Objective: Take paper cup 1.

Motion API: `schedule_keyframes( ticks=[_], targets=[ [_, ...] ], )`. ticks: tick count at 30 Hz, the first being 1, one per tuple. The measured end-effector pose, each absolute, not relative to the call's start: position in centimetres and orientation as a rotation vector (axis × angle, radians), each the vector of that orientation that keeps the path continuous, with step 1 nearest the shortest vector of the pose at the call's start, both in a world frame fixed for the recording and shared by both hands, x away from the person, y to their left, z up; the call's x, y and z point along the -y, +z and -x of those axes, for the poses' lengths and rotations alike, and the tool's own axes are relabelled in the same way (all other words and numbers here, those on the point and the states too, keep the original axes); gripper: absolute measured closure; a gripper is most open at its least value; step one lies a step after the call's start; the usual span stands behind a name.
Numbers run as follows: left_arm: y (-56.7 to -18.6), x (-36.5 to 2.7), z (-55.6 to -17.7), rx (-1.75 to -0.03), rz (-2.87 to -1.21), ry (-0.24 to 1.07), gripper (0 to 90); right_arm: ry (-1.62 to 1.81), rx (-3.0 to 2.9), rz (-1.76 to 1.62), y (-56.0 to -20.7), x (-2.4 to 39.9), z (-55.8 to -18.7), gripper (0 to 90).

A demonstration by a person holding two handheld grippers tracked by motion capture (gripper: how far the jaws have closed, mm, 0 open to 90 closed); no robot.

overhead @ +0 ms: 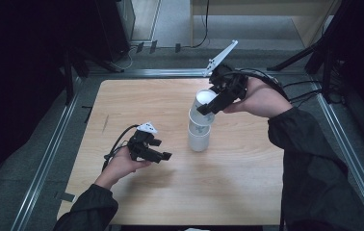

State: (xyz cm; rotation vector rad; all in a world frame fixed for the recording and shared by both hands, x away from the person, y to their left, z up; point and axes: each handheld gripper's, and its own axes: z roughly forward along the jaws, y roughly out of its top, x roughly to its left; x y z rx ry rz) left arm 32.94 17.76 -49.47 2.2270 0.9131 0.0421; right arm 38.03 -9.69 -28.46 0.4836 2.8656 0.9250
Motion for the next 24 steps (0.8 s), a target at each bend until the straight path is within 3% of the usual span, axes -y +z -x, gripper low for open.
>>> schedule_keyframes(
  ticks=[9,24],
  targets=[
    [-49.2,-17.8,-32.8,-0.893,-2.219,0.035,23.4,1.012,-2.888,-0.385,-29.6,11.1,-35.5,35.0],
    [-48.9,-17.0,-32.0,-0.753,-2.199,-0.046,22.7,1.046,-2.994,-0.354,-38.6,12.2,-33.8,35.1]
  ],
)
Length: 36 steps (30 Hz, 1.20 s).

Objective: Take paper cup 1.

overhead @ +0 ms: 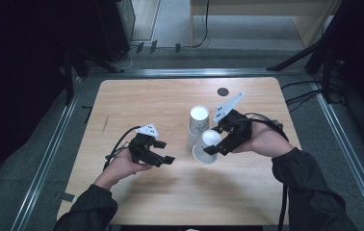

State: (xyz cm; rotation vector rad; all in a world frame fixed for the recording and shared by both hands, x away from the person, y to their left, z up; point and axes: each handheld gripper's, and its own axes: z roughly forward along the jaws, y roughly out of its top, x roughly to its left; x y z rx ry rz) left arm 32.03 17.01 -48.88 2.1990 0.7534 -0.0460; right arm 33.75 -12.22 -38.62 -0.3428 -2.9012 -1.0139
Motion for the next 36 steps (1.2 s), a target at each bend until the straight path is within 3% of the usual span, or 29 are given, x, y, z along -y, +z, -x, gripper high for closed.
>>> schedule_keyframes(
  ticks=[12,16,36],
  targets=[
    [-48.6,-15.5,-31.5,-0.62,-2.225,-0.087,17.9,-1.088,2.778,0.347,-44.2,11.7,-33.7,35.3],
    [-48.7,-14.8,-31.4,-0.586,-2.237,-0.114,14.7,-1.114,2.755,0.355,-44.8,11.5,-33.6,35.3],
    [-49.2,-12.3,-30.9,-0.434,-2.223,-0.147,15.4,-1.266,2.641,0.332,-45.5,10.1,-33.1,35.5]
  ],
)
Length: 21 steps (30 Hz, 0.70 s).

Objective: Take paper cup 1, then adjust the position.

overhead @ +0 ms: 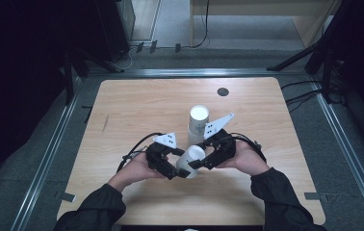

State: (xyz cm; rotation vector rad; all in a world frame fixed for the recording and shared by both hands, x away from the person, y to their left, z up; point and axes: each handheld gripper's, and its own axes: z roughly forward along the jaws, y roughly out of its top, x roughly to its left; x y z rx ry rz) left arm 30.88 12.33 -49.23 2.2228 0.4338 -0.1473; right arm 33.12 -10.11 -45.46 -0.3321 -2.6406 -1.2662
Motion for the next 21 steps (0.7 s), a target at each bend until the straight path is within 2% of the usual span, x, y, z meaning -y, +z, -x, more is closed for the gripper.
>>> schedule_keyframes(
  ticks=[3,8,12,13,15,21],
  targets=[
    [-49.1,-12.3,-30.7,-0.41,-2.216,-0.134,17.1,-1.278,2.624,0.337,-45.4,9.9,-33.0,35.5],
    [-48.8,-12.5,-30.5,-0.364,-2.209,-0.108,26.7,-1.29,2.603,0.351,-45.4,10.0,-33.2,35.4],
    [-48.6,-12.7,-30.5,-0.353,-2.206,-0.09,28.5,-1.313,2.592,0.344,-45.4,10.1,-33.2,34.4],
    [-48.6,-12.8,-30.5,-0.352,-2.206,-0.09,28.7,-1.318,2.592,0.345,-45.4,10.1,-33.2,33.3],
    [-48.4,-13.1,-30.6,-0.356,-2.198,-0.088,29.3,-1.323,2.589,0.361,-45.3,10.0,-33.3,24.7],
    [-48.0,-13.9,-30.9,-0.382,-2.21,-0.09,29.5,-1.347,2.631,0.379,-45.3,11.1,-32.8,22.1]
  ],
)
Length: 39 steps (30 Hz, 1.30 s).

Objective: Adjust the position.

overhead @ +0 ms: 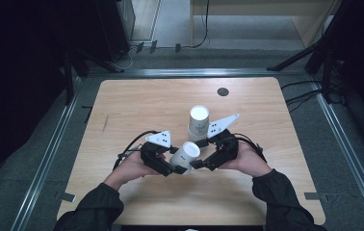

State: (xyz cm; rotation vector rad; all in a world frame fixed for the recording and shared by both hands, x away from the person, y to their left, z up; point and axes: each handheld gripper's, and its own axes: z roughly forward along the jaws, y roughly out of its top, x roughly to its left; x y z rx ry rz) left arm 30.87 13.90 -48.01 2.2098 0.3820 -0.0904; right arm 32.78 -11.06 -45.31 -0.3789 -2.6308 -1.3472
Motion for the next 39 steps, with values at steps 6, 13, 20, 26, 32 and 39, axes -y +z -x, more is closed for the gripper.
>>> schedule_keyframes(
  ticks=[6,13,20,26,32,39],
  targets=[
    [-46.8,-14.2,-31.0,-0.402,-2.253,-0.104,29.3,-1.33,2.683,0.403,-45.7,12.1,-32.2,22.6],
    [-45.0,-13.9,-31.0,-0.295,-2.368,-0.041,28.9,-1.34,2.702,0.422,-46.3,12.6,-31.5,23.7],
    [-44.4,-13.8,-32.2,-0.28,-2.447,-0.019,28.7,-1.308,2.713,0.429,-47.0,12.8,-31.2,24.7],
    [-44.1,-13.5,-32.6,-0.267,-2.467,-0.005,28.5,-1.338,2.702,0.439,-47.3,12.5,-31.7,25.9],
    [-44.5,-13.1,-32.1,-0.245,-2.524,0.007,28.6,-1.362,2.69,0.426,-47.4,12.2,-32.0,25.9],
    [-45.4,-12.4,-31.7,-0.218,-2.596,0.015,28.6,-1.404,2.667,0.398,-47.1,11.7,-32.2,26.4]
  ],
)
